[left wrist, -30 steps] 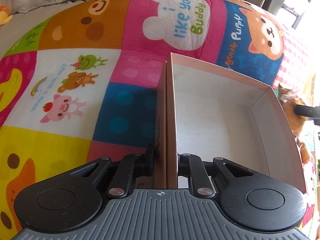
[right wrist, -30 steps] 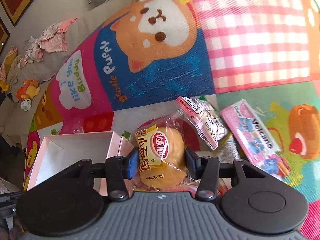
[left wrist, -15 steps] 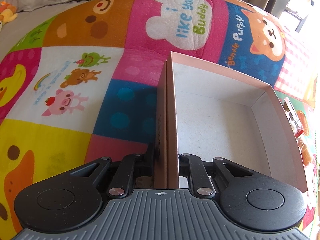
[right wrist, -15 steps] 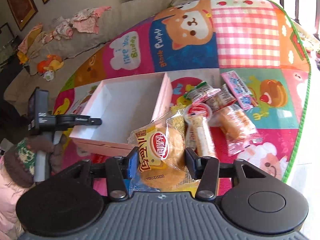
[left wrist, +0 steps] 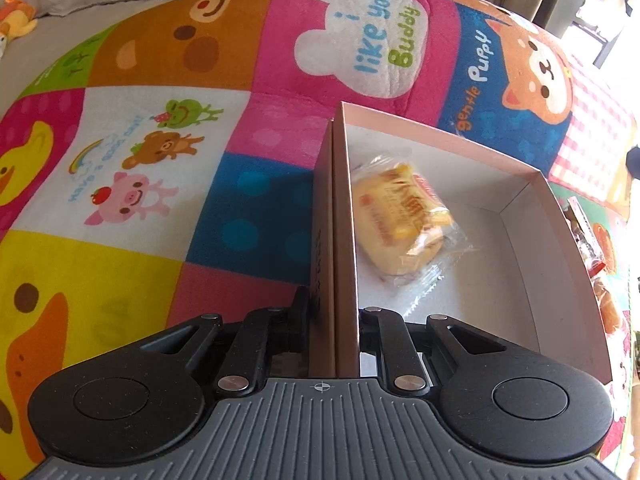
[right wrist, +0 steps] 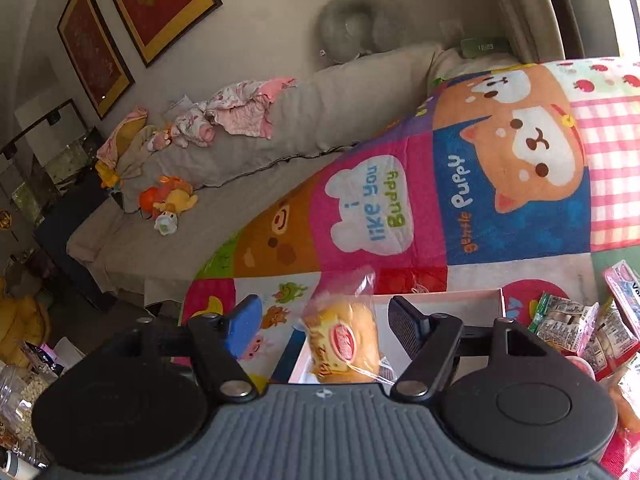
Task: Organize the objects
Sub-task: 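Grasp the yellow bread bun with the right gripper and drop it into the box, then grasp the pink Volcano candy box with the right gripper and place it in the box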
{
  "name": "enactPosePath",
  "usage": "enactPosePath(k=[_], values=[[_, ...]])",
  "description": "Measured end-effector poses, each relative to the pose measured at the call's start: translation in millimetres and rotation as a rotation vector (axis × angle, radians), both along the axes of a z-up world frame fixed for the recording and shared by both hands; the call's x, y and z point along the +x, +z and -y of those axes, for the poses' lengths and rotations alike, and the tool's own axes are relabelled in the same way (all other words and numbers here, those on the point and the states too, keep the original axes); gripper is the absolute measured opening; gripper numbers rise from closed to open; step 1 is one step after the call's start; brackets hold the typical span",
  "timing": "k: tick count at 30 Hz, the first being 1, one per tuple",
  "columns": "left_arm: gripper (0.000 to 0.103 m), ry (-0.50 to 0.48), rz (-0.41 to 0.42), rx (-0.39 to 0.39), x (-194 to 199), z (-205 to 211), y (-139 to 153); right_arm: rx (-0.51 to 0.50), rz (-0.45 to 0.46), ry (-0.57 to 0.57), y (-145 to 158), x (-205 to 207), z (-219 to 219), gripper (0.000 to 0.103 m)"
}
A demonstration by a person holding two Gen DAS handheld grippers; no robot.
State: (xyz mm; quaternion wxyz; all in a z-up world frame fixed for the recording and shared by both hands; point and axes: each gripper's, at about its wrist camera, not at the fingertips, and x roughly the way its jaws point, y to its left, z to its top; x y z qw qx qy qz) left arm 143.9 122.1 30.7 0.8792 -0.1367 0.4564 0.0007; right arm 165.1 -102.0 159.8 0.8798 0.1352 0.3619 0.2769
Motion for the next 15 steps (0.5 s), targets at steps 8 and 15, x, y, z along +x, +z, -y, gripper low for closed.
enactPosePath(k=[8,15], values=[[0.018,-0.002,0.010,-0.003,-2,1,0,-0.207,0.028,-0.186,-43,-30,96,0.071],[0.017,-0.001,0.018,0.026,-4,5,0,-0.406,0.025,-0.303,-78,-62,169,0.079]])
